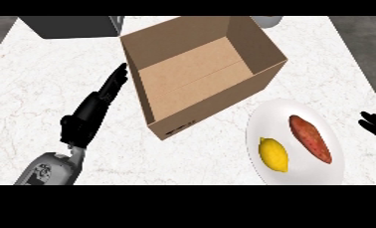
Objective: Pick the sweet potato from the plate and place it in the cardboard box
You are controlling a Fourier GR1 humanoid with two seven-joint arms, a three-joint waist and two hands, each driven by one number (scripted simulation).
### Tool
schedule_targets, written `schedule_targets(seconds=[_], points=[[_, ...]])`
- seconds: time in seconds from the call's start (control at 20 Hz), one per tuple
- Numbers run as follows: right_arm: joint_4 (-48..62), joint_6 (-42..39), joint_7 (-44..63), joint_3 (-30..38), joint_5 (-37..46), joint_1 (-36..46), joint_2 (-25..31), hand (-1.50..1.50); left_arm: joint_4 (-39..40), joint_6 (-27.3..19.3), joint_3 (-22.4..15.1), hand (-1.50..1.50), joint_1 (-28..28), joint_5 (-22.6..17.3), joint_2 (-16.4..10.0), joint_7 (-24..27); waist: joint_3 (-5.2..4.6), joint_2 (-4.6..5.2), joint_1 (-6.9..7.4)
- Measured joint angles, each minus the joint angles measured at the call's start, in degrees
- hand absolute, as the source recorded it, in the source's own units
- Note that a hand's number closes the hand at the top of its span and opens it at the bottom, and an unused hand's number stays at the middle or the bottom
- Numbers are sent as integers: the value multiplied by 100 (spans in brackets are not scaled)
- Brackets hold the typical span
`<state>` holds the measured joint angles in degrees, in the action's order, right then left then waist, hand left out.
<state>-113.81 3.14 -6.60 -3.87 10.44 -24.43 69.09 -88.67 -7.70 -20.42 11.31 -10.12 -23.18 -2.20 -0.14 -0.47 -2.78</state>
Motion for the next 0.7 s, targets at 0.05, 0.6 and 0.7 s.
schedule_targets(seconds=[0.05, 0.6, 0.7], points=[[-128, -130, 94, 104, -69, -113, 51, -150, 51, 2, -17, 0, 16, 51, 51, 28, 1, 4, 19], [-536, -971, 1377, -208, 221, 288, -855, -150, 207, 351, 203, 0, 263, 264, 363, -95, 11, 45, 250], [-422, -1173, 1515, -276, 354, 524, -1031, -150, 157, 422, 237, 0, 162, 330, 383, -76, 13, 46, 269]])
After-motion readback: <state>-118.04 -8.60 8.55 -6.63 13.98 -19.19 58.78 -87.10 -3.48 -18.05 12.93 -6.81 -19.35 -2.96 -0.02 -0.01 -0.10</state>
